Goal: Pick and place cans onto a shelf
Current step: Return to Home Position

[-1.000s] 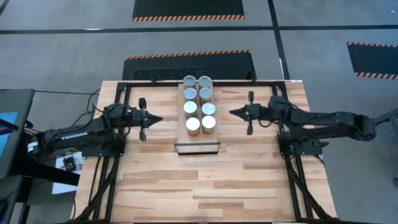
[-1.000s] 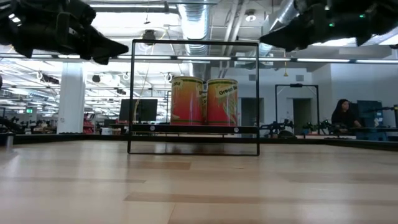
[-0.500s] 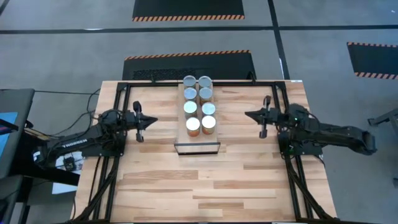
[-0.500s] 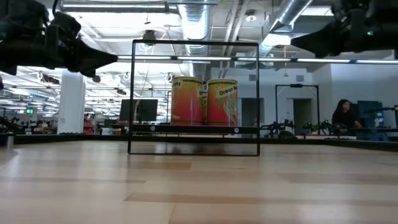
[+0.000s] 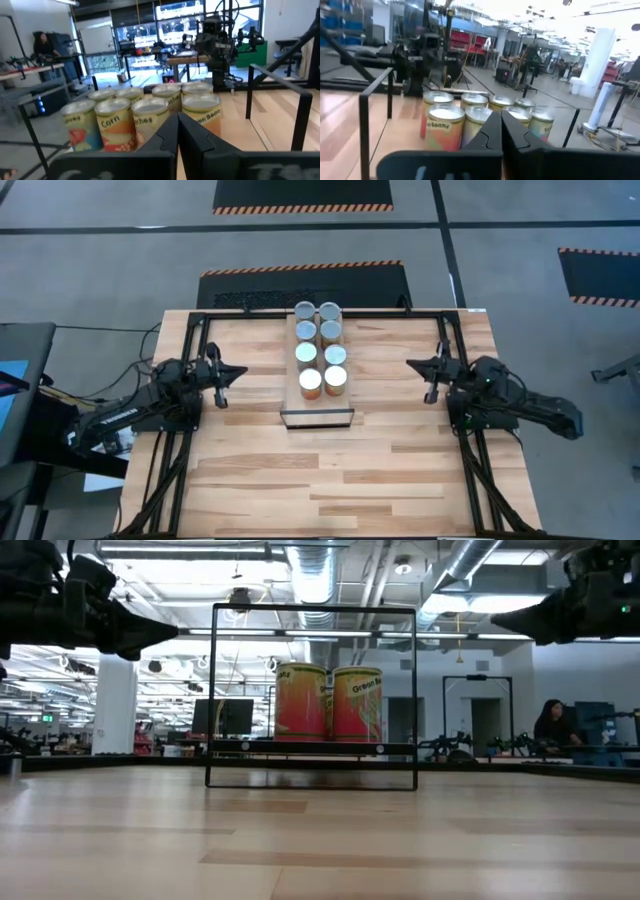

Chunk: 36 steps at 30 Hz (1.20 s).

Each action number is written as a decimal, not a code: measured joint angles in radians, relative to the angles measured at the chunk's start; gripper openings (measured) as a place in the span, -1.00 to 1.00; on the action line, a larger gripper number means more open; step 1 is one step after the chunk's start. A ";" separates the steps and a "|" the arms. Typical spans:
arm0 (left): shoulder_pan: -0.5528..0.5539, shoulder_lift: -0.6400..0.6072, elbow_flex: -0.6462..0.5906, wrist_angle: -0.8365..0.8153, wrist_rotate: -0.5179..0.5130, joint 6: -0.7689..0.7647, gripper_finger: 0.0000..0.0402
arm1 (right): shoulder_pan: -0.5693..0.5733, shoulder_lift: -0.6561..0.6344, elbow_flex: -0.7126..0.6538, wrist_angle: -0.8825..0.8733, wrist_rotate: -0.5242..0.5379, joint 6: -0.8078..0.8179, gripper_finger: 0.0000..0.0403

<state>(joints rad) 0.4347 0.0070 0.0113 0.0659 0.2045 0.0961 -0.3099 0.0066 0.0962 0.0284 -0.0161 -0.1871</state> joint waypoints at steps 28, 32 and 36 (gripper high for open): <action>0.000 -0.001 -0.004 -0.015 -0.115 -0.041 -1.00 | -0.057 0.033 -0.088 0.007 0.093 0.111 -0.86; 0.000 -0.001 -0.005 -0.015 -0.115 -0.040 -1.00 | -0.057 0.033 -0.089 0.008 0.093 0.111 -0.86; 0.000 -0.001 -0.005 -0.015 -0.115 -0.035 -1.00 | -0.057 0.033 -0.089 0.008 0.093 0.110 -0.87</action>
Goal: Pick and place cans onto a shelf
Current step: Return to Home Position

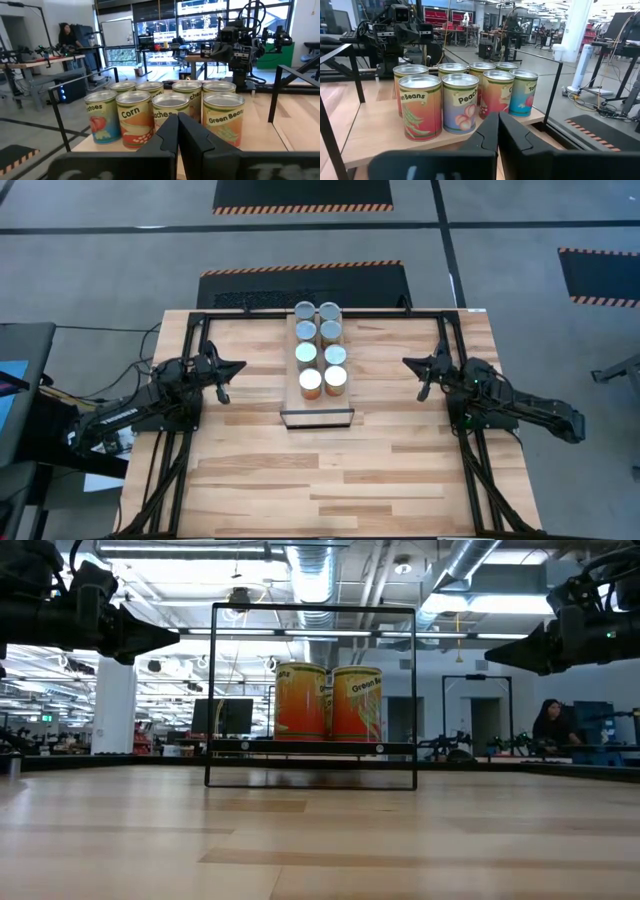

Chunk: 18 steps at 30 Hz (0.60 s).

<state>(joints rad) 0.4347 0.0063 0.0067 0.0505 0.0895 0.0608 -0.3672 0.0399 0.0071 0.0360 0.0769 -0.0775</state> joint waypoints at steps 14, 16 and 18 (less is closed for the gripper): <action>0.000 0.000 0.000 0.000 0.000 -0.003 -1.00 | 0.000 0.000 0.000 0.001 0.000 -0.001 -0.87; 0.000 0.000 0.000 0.000 0.000 -0.003 -1.00 | 0.000 0.000 0.000 0.001 0.000 -0.001 -0.86; 0.000 0.000 0.000 0.000 0.000 -0.003 -1.00 | 0.000 0.000 -0.001 0.001 0.000 -0.001 -0.86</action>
